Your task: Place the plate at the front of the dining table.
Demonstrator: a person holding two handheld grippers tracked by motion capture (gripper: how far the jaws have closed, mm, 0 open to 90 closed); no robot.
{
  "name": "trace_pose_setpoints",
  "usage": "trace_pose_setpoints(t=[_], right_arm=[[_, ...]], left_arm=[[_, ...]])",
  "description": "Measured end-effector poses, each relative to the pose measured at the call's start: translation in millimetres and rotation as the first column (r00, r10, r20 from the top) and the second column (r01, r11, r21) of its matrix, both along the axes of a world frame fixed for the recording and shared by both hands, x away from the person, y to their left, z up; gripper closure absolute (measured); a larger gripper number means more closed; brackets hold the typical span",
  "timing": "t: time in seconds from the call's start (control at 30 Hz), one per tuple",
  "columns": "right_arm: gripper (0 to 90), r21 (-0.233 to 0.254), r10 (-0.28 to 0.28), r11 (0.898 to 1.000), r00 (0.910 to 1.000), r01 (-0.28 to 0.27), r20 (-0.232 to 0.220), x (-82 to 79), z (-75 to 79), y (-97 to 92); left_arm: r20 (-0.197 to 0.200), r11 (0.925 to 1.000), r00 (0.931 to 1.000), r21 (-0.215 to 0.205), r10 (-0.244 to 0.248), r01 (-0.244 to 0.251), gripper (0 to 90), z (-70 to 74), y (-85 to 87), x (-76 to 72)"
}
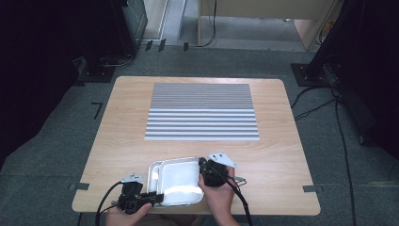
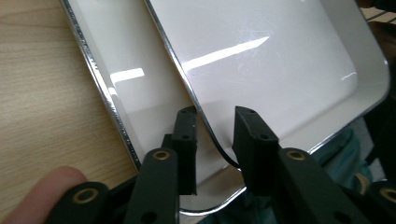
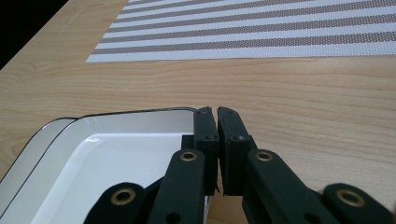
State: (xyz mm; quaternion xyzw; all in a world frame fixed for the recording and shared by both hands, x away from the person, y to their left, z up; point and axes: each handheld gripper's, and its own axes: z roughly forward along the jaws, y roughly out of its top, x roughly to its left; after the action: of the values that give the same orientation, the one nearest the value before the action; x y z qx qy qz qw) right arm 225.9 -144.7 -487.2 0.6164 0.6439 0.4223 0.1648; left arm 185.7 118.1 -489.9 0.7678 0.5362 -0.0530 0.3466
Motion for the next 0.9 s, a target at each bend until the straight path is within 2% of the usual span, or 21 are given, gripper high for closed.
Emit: trace_pose_setpoints(t=[0.2,0.33,0.4,0.47,0.53,0.77,0.87,0.9], right_arm=[[86.4,0.017,0.016,1.0,0.9998,-0.015,-0.015,-1.1,-0.8,-4.4],[79.0,-0.005,0.006,1.0,1.0,-0.006,-0.004,-6.7,4.0,-8.4],[78.7,-0.003,0.008,1.0,0.9997,-0.008,-0.024,-9.2,4.8,-9.8],[79.0,-0.012,0.015,1.0,0.9982,-0.016,-0.058,-10.2,2.4,-10.2],[82.9,0.01,0.012,1.0,0.9965,-0.011,-0.083,-10.5,-1.6,-12.0],[85.2,0.02,-0.024,0.999,0.996,0.026,-0.086,-12.6,-2.3,-9.8],[85.7,0.032,-0.024,0.999,0.9958,0.027,-0.088,-12.7,-1.4,-10.2],[85.8,0.035,-0.021,0.999,0.9963,0.024,-0.084,-12.5,-1.0,-10.4]], left_arm=[[0.033,0.998,0.9984,0.043,0.045,-0.047,78.6,0.5,-2.6,-2.2],[0.057,0.9953,0.9965,0.072,0.06,-0.064,81.8,1.1,-7.2,-4.8],[0.066,0.9941,0.9956,0.082,0.066,-0.072,82.2,1.2,-9.0,-5.6],[0.075,0.9933,0.9944,0.083,0.075,-0.081,82.8,0.9,-10.4,-6.4],[0.081,0.9936,0.9937,0.075,0.078,-0.084,82.9,1.5,-11.1,-7.0],[0.101,0.9917,0.9903,0.076,0.096,-0.104,84.0,2.1,-11.0,-8.1],[0.133,0.9898,0.9845,0.069,0.115,-0.125,85.1,6.4,-8.3,-7.6],[0.133,0.9898,0.9845,0.069,0.115,-0.125,85.4,6.4,-8.3,-7.6]])
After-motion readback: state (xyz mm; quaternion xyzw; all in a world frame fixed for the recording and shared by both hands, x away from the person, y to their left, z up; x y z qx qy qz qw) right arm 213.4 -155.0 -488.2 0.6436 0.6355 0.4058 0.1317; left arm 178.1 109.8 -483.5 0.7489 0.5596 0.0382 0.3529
